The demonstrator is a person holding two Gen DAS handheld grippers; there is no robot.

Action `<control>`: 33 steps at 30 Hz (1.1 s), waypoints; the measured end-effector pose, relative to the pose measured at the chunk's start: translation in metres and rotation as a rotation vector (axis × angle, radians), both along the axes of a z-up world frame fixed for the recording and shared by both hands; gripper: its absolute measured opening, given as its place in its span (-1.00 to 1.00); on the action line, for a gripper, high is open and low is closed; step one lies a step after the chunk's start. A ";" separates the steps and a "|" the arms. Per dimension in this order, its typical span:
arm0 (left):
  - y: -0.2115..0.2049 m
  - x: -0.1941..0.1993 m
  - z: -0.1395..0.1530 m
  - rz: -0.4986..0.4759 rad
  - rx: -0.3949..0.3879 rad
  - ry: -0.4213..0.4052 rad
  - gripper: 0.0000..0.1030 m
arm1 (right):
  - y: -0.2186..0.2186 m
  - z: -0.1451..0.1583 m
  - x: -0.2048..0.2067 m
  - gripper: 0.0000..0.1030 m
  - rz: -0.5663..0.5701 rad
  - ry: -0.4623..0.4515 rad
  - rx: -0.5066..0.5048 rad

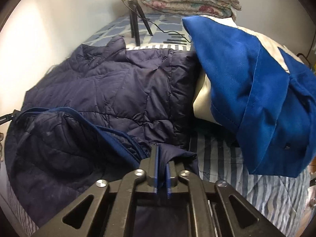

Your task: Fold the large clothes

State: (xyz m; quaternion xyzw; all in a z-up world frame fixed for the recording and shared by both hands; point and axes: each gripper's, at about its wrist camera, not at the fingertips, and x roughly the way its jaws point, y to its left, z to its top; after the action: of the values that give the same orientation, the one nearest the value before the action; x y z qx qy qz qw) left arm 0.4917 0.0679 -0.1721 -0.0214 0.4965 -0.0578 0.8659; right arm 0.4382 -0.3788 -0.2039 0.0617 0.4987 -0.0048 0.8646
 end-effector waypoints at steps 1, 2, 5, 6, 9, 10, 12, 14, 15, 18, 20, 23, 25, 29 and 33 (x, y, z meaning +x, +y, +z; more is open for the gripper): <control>0.002 0.000 0.008 -0.011 -0.008 -0.006 -0.58 | -0.004 0.002 -0.002 -0.77 0.007 -0.005 0.029; 0.003 -0.001 0.015 -0.014 -0.016 -0.012 -0.46 | -0.008 0.003 -0.005 -0.76 0.013 -0.009 0.052; 0.007 -0.004 0.038 -0.033 -0.041 -0.039 -0.35 | -0.016 0.013 -0.014 -0.67 0.039 -0.036 0.092; 0.007 -0.005 0.043 -0.045 -0.037 -0.045 -0.34 | -0.018 0.016 -0.018 -0.60 0.042 -0.044 0.105; 0.007 -0.006 0.052 -0.065 -0.028 -0.051 -0.15 | -0.030 0.024 -0.030 0.02 0.026 -0.079 0.169; 0.009 -0.006 0.052 -0.057 -0.028 -0.051 0.11 | -0.034 0.027 -0.034 0.38 0.014 -0.099 0.181; 0.014 -0.004 0.050 -0.037 -0.037 -0.051 0.32 | -0.041 0.030 -0.038 0.37 -0.002 -0.125 0.204; 0.020 -0.005 0.052 -0.020 -0.031 -0.072 0.31 | -0.044 0.033 -0.044 0.36 -0.005 -0.141 0.206; 0.021 -0.008 0.054 -0.033 -0.009 -0.100 0.31 | -0.043 0.033 -0.046 0.36 0.002 -0.144 0.186; 0.014 -0.016 0.047 -0.124 0.096 -0.118 0.31 | -0.034 0.025 -0.047 0.34 0.045 -0.133 0.098; 0.009 -0.014 0.033 -0.164 0.142 -0.081 0.31 | -0.031 0.020 -0.046 0.30 0.059 -0.126 0.071; 0.005 -0.003 0.011 -0.171 0.168 -0.037 0.31 | -0.030 0.015 -0.040 0.30 0.051 -0.125 0.077; 0.007 0.007 0.001 -0.154 0.157 -0.028 0.31 | -0.027 0.011 -0.033 0.30 0.050 -0.120 0.068; 0.005 0.025 -0.012 -0.140 0.150 -0.032 0.31 | -0.018 0.004 -0.019 0.20 0.069 -0.097 0.015; -0.006 0.029 -0.023 -0.177 0.176 -0.033 -0.03 | -0.015 -0.001 -0.013 -0.23 0.075 -0.074 -0.006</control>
State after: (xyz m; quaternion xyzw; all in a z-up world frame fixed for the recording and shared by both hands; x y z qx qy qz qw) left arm 0.5210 0.0623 -0.1955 0.0997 0.4853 -0.0902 0.8640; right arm 0.4249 -0.3941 -0.2046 0.0405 0.4684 0.0282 0.8821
